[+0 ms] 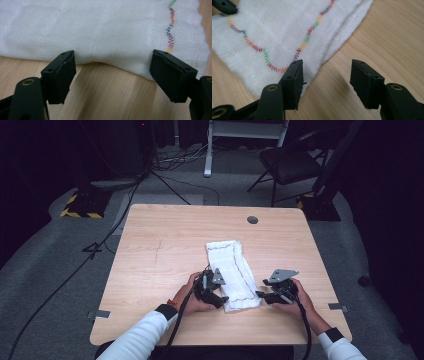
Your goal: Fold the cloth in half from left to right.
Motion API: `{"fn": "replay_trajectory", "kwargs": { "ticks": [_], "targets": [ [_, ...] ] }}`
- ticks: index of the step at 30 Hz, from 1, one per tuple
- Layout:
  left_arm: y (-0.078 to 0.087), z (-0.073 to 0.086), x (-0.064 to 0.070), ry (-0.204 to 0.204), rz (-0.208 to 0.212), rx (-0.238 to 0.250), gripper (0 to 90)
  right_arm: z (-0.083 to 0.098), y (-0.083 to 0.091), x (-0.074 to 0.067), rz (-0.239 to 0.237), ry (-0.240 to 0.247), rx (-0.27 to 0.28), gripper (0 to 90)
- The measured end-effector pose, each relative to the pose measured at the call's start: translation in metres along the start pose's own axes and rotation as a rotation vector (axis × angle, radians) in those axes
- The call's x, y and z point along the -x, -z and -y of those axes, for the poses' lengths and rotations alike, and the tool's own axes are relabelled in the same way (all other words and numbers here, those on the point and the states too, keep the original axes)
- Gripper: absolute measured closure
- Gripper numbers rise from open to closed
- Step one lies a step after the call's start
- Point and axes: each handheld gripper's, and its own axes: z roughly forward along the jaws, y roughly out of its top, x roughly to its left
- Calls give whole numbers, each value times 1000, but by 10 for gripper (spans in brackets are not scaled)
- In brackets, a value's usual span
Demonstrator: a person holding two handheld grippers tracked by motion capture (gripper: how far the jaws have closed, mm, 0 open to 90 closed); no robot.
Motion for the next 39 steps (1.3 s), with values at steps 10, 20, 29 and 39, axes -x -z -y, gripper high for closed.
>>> {"fn": "replay_trajectory", "kwargs": {
  "ticks": [10,20,29,39],
  "targets": [
    [11,11,0,7,11,-28,214,-2,0,-21,-49,36,0,476],
    [28,35,2,64,48,-29,214,-8,0,-52,-94,91,-12,450],
    [38,32,3,22,7,3,210,-13,7,-36,-78,67,17,390],
    [41,-4,-54,134,-101,119,221,-52,5,23,30,-51,125,418]
  ]
}}
